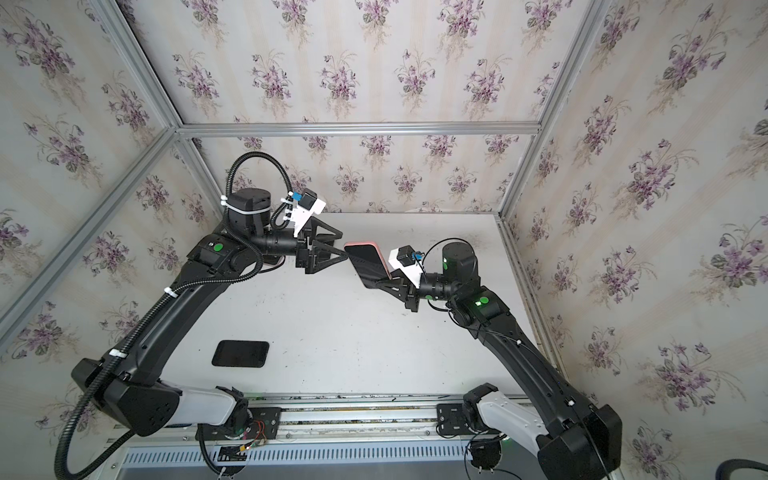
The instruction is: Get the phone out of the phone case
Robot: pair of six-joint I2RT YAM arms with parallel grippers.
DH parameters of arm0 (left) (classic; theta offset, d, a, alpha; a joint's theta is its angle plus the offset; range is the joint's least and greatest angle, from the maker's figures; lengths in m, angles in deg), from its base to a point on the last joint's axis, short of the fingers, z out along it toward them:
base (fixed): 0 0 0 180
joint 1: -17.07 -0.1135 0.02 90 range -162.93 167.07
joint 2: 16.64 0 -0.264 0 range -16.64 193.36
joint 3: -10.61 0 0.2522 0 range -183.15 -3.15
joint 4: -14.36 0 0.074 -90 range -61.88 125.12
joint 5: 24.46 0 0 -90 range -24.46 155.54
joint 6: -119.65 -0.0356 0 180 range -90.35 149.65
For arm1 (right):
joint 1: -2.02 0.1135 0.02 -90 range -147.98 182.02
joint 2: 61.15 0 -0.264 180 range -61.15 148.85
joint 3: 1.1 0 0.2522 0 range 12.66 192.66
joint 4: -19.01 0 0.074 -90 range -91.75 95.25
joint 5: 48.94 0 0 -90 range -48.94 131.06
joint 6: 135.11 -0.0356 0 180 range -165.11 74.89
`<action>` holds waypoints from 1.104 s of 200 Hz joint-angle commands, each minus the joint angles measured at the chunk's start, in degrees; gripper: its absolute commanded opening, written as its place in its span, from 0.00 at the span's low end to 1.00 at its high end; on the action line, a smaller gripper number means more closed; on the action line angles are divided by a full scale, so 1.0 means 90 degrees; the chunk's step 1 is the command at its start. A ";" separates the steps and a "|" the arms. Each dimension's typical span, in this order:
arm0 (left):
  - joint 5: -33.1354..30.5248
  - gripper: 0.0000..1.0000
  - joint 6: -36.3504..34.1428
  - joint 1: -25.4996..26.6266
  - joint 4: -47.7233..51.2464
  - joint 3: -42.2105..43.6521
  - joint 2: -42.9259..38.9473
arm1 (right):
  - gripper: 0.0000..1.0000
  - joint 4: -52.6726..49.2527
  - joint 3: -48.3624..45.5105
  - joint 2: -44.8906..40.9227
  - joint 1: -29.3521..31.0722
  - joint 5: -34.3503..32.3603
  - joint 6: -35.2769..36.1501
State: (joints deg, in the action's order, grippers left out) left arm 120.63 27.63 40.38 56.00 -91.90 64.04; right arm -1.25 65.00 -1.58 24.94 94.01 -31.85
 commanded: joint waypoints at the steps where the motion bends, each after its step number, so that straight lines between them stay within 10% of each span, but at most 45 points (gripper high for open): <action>1: 0.0449 0.99 -0.0255 0.0090 -0.0055 -0.0090 0.0016 | 0.00 0.0396 -0.0023 -0.0038 0.0012 0.0311 -0.0129; 81: 0.0820 0.44 -0.0264 0.0341 -0.0059 -0.0149 0.0213 | 0.00 0.0400 -0.0024 0.0070 0.0047 0.0498 -0.0252; 180: 0.1185 0.04 0.0007 0.0349 -0.0052 -0.0117 0.0331 | 0.00 0.0674 -0.0099 0.0236 0.0043 0.0451 -0.0527; 221: 0.0730 0.00 0.0383 0.0278 -0.0024 -0.0396 0.0321 | 0.59 0.1542 -0.0428 0.0122 0.0039 -0.0262 -0.1433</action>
State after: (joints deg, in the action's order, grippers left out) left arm 129.13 26.88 43.35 56.68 -93.23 67.01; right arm 4.01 62.18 0.41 25.26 97.11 -40.11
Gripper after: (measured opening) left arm 0.130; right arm 0.458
